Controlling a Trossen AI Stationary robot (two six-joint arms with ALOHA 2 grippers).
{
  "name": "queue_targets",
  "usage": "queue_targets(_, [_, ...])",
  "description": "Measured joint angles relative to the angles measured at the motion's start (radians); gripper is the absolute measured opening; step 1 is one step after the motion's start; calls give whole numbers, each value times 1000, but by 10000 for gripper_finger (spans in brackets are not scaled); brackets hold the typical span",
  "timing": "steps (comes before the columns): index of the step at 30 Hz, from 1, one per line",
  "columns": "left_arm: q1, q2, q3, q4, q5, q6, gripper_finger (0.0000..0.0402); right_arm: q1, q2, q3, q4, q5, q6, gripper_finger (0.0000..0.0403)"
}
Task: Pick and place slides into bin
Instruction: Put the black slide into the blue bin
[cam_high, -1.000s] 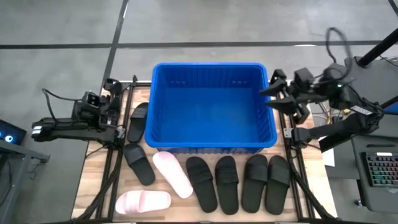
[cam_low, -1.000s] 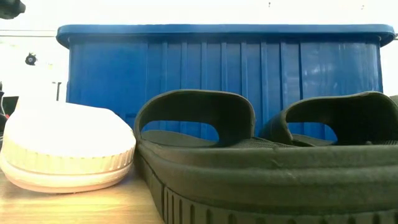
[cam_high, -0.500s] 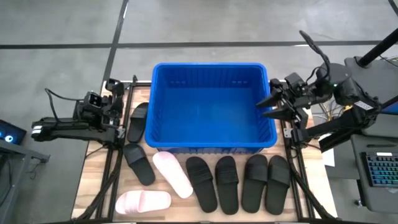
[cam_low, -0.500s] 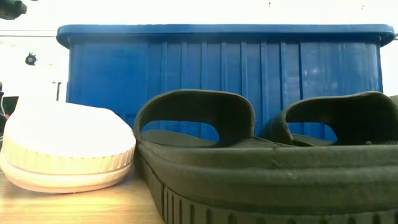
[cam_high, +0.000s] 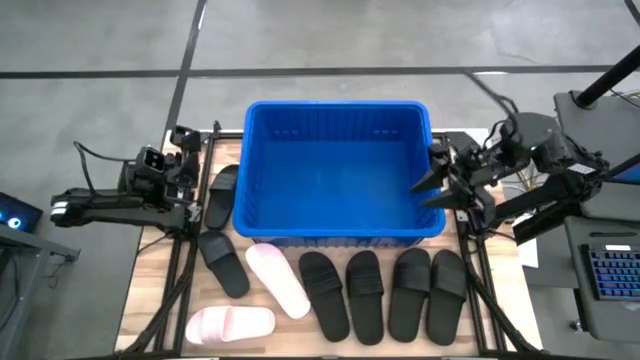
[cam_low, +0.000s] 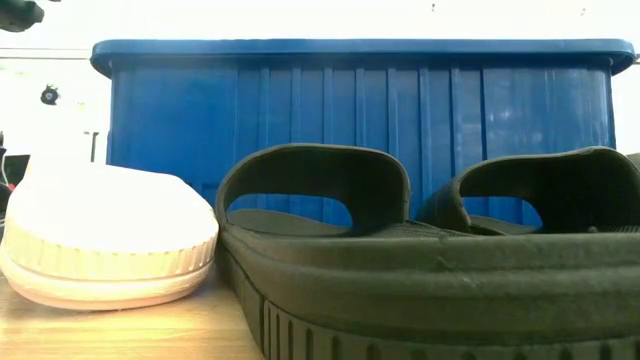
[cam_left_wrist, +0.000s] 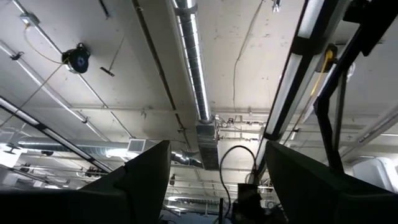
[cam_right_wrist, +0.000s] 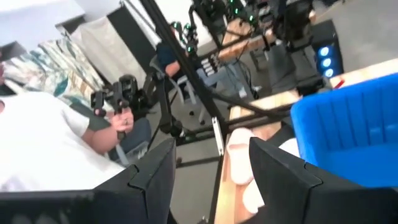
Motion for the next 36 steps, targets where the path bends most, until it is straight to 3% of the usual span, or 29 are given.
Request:
queue_targets(15, [0, 34, 0, 0, -12, -3, 246, 16, 103, -1, -59, 27, 0, 194])
queue_targets(36, [0, 56, 0, 0, -12, -79, 246, 43, 115, -2, -64, 50, 114, 194])
